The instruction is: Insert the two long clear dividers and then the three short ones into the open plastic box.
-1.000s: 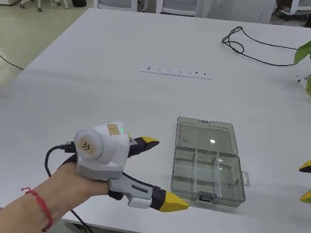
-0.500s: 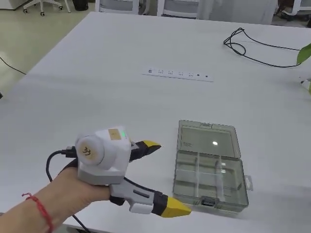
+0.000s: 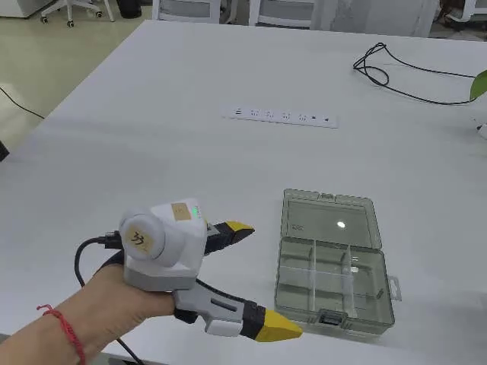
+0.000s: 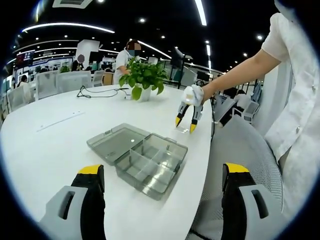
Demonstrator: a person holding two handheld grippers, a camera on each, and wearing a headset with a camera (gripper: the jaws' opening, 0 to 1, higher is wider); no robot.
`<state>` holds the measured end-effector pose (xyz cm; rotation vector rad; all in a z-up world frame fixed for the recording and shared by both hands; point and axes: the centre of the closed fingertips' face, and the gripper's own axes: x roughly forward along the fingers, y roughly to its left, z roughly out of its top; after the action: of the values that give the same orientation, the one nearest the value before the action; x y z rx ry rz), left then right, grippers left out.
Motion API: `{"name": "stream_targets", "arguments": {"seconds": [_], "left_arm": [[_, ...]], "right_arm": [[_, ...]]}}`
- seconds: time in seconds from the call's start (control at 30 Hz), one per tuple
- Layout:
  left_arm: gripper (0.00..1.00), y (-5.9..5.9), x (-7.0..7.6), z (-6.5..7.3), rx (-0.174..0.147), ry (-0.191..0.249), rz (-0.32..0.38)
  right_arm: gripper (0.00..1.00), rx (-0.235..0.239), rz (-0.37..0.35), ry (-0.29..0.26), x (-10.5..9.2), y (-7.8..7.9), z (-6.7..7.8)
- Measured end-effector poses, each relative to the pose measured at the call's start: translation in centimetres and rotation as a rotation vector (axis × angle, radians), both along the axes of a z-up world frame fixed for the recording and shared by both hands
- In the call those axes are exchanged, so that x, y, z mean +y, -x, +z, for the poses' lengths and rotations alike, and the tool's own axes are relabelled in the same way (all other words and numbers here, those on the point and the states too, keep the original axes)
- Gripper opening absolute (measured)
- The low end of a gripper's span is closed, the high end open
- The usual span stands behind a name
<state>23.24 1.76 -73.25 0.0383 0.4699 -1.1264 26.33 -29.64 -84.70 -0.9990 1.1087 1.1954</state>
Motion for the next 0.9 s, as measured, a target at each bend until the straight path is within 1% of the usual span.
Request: {"name": "stream_targets", "arguments": {"seconds": [0.07,0.13,0.2,0.4,0.53,0.67,0.77,0.8,0.9], "left_arm": [[1.00,0.0,0.0,0.0,-0.001,-0.001,-0.001],[1.00,0.0,0.0,0.0,-0.001,0.000,0.001],[1.00,0.0,0.0,0.0,-0.002,0.003,0.002],[1.00,0.0,0.0,0.0,-0.002,0.004,0.002],[1.00,-0.1,0.1,0.2,-0.004,0.007,0.006],[1.00,-0.2,0.1,0.5,-0.003,0.015,0.014],[0.99,-0.4,0.1,0.9,0.001,0.023,0.023],[0.99,-0.5,0.0,1.2,0.000,0.033,0.027],[0.99,-0.8,-0.3,1.8,-0.001,0.049,0.032]], "right_arm": [[0.42,-0.001,-0.007,-0.004,0.0,-0.1,0.0],[0.36,-0.003,-0.010,-0.005,-0.1,-0.2,0.1],[0.34,-0.004,-0.013,-0.005,-0.1,-0.1,0.1],[0.33,-0.015,-0.009,0.001,0.0,-0.1,0.2],[0.33,-0.033,-0.008,0.001,0.1,0.0,0.6],[0.33,-0.068,-0.021,-0.042,1.2,-0.3,2.0],[0.33,-0.109,-0.030,-0.090,2.6,-0.6,3.5],[0.33,-0.121,-0.030,-0.112,3.3,-0.6,4.1],[0.33,-0.156,-0.025,-0.148,5.0,-0.5,5.7]]}}
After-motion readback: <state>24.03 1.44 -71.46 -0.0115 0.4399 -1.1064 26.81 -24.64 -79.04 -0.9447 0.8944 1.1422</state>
